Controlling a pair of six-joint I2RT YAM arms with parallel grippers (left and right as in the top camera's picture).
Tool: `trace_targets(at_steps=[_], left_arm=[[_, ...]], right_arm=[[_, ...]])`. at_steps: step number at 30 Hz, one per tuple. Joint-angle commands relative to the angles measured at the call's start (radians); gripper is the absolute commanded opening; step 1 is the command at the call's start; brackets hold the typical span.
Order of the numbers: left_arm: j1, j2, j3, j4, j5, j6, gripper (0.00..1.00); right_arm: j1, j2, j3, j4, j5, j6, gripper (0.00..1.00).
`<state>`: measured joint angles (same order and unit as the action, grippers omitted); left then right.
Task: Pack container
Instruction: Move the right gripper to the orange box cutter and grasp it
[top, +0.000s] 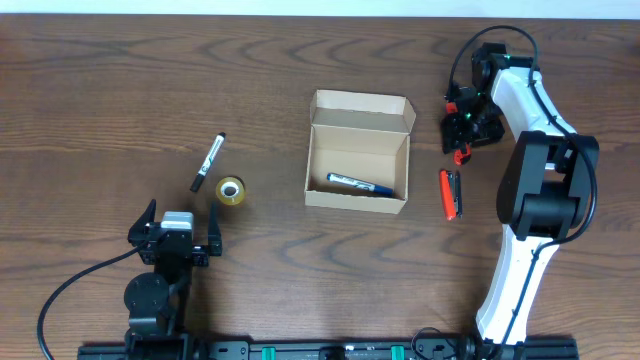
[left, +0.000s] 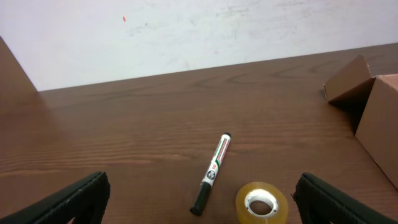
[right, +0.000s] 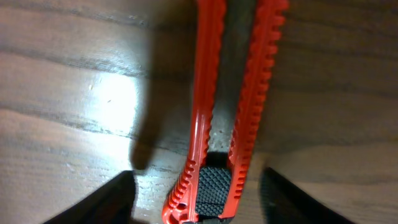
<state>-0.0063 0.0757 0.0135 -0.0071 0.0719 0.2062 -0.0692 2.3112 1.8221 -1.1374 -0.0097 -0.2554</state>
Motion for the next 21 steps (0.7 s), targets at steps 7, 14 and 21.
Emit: trace_targets(at_steps=[7,14,21], left_arm=[[0.006,-0.006,-0.009,-0.040,0.007,-0.005,0.95],[0.006,-0.006,-0.009,-0.040,0.007,-0.005,0.95],[0.006,-0.006,-0.009,-0.040,0.007,-0.005,0.95]], right_arm=[[-0.010,0.006,0.001,0.008,-0.010,-0.003,0.35],[-0.010,0.006,0.001,0.011,-0.010,0.008,0.13],[-0.009,0.006,0.001,0.011,-0.011,0.015,0.01]])
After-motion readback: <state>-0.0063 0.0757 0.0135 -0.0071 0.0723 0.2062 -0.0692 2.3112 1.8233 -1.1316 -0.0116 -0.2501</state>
